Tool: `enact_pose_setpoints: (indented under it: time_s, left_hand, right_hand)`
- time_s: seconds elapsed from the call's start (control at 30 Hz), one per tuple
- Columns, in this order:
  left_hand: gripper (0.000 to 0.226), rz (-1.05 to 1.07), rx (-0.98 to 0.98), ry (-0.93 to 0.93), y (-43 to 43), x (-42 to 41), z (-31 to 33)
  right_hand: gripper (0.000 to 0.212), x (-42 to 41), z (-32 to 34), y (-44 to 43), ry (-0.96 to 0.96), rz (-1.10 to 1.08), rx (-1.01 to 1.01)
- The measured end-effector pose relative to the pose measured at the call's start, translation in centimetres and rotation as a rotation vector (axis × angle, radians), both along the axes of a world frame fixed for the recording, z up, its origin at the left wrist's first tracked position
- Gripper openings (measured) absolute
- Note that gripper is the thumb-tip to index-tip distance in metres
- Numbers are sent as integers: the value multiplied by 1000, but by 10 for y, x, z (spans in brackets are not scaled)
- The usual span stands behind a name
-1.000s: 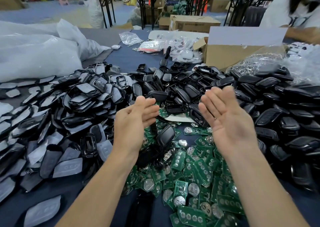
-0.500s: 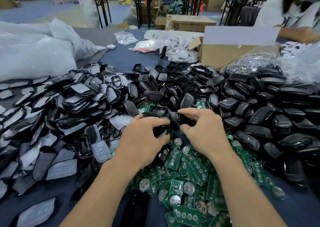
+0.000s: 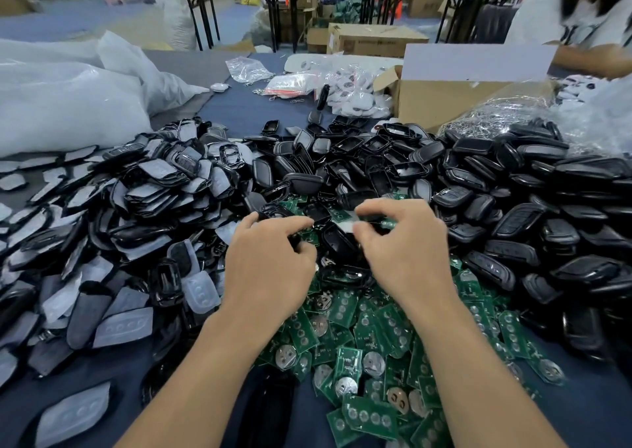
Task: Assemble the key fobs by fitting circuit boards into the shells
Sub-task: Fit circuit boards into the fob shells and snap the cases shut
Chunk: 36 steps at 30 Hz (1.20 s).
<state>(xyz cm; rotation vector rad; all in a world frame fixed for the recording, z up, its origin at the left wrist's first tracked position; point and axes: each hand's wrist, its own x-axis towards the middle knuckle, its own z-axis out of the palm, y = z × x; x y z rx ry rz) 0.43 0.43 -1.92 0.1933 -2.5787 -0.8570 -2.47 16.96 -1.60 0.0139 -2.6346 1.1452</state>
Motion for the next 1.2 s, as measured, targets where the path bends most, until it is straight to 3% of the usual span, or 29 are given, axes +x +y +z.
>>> enact_pose_setpoints:
  time_s: [0.1, 0.17, 0.27, 0.37, 0.47, 0.63, 0.73, 0.8, 0.87, 0.93, 1.03, 1.2]
  left_hand:
    - [33, 17, 69, 16, -1, -2, 2]
    - [30, 10, 99, -10, -2, -1, 3]
    - [24, -34, 99, 41, -1, 0, 5]
    - [29, -155, 263, 39, 1, 2, 7]
    - [49, -245, 353, 52, 6, 7, 10]
    - [87, -266, 277, 1, 5, 9, 9]
    - [82, -232, 114, 10, 2, 5, 5]
    - [69, -199, 92, 21, -1, 1, 3]
    - [58, -179, 276, 34, -8, -4, 1]
    - [47, -169, 515, 70, -14, -11, 1]
    - [40, -169, 798, 61, -18, -15, 4]
    - [30, -183, 1161, 18, -20, -18, 2]
  right_hand:
    - [36, 4, -2, -17, -109, 106, 357]
    - [30, 3, -3, -22, -104, 124, 433]
    - [9, 4, -3, -17, 27, 90, 236]
    - [14, 6, -1, -19, 55, 104, -252]
    - [26, 7, 2, -25, 34, 117, -473]
    - [49, 7, -2, -23, -92, 206, -402]
    - [62, 6, -1, -22, -128, 227, -426]
    - [42, 7, 5, -13, -45, 206, -274]
    - [20, 6, 13, 2, -49, 269, -164]
    - [13, 7, 20, 15, -252, 454, -107]
    - [28, 8, 24, 21, -511, 647, 56]
    - [31, 7, 19, 12, -484, 596, 197]
